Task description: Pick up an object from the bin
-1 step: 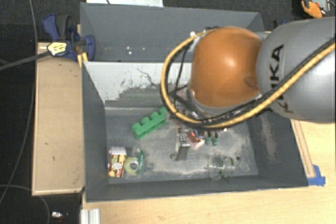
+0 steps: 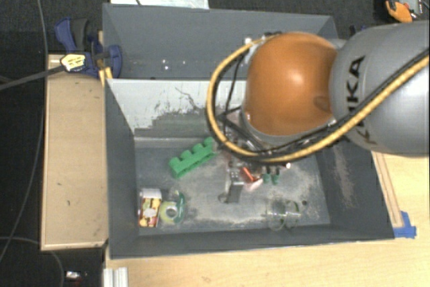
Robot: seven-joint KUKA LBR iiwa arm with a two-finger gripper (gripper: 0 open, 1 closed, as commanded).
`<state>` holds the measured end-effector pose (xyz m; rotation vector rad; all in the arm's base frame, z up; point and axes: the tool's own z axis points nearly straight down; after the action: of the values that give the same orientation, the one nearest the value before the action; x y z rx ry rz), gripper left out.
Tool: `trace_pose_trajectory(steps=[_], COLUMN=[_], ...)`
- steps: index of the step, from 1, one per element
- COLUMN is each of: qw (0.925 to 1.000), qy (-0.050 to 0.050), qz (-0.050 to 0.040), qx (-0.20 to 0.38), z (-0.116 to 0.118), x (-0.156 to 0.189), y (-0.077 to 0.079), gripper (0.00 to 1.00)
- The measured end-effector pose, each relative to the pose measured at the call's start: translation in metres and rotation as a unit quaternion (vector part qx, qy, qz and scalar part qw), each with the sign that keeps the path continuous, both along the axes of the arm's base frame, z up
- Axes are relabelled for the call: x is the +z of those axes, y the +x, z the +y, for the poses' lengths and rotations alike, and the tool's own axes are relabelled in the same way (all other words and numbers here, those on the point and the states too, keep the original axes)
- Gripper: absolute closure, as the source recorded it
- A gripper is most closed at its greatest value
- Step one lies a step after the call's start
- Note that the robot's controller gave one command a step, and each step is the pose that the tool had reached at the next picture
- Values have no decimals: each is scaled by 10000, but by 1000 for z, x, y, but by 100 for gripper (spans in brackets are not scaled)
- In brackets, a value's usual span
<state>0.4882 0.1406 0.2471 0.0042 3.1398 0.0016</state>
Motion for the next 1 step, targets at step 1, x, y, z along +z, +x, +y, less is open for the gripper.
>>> trace_pose_trajectory(steps=[1], qw=[9977], qy=[11], qz=[-25], qx=[683], z=[71], x=[-135], y=[2], gripper=[0])
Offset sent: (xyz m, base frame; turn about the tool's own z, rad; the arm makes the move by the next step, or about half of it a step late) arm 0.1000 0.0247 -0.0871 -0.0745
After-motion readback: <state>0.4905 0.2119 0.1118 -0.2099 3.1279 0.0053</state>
